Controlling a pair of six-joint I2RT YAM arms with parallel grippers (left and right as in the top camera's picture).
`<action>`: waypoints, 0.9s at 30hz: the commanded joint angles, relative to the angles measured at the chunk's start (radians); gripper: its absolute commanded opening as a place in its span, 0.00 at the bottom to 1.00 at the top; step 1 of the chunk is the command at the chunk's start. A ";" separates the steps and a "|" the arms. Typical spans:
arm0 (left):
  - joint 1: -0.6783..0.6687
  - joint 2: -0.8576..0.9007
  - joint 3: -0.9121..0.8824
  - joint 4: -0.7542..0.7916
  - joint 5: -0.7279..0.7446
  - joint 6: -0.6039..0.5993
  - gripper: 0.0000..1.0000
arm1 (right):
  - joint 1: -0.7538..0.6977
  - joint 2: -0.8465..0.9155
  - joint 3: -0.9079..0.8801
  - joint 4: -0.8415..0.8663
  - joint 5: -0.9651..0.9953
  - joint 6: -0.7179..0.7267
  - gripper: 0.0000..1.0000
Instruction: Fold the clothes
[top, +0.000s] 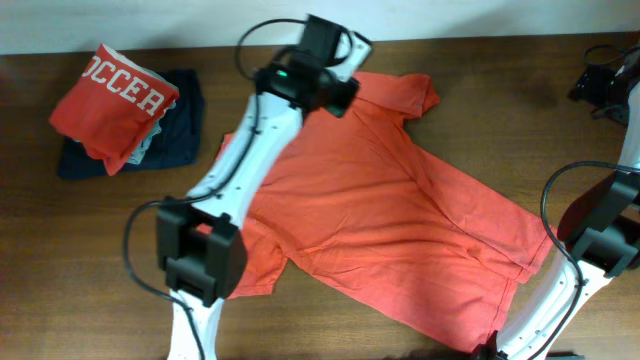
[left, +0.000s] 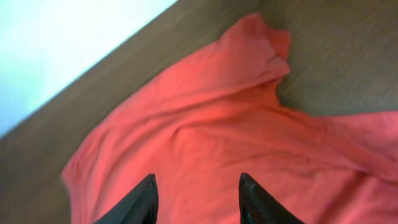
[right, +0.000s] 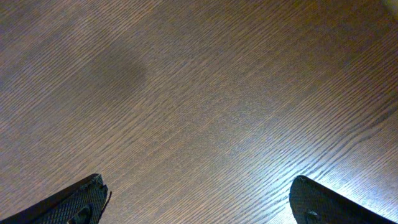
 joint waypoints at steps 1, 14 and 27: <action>-0.029 0.078 0.013 0.050 -0.045 0.085 0.43 | 0.005 -0.015 0.010 -0.001 0.009 0.005 0.99; 0.067 0.060 0.017 0.014 -0.244 -0.188 0.62 | 0.005 -0.015 0.010 0.000 0.009 0.005 0.99; 0.364 -0.054 0.017 -0.168 -0.156 -0.262 0.75 | 0.005 -0.015 0.010 0.000 0.009 0.005 0.99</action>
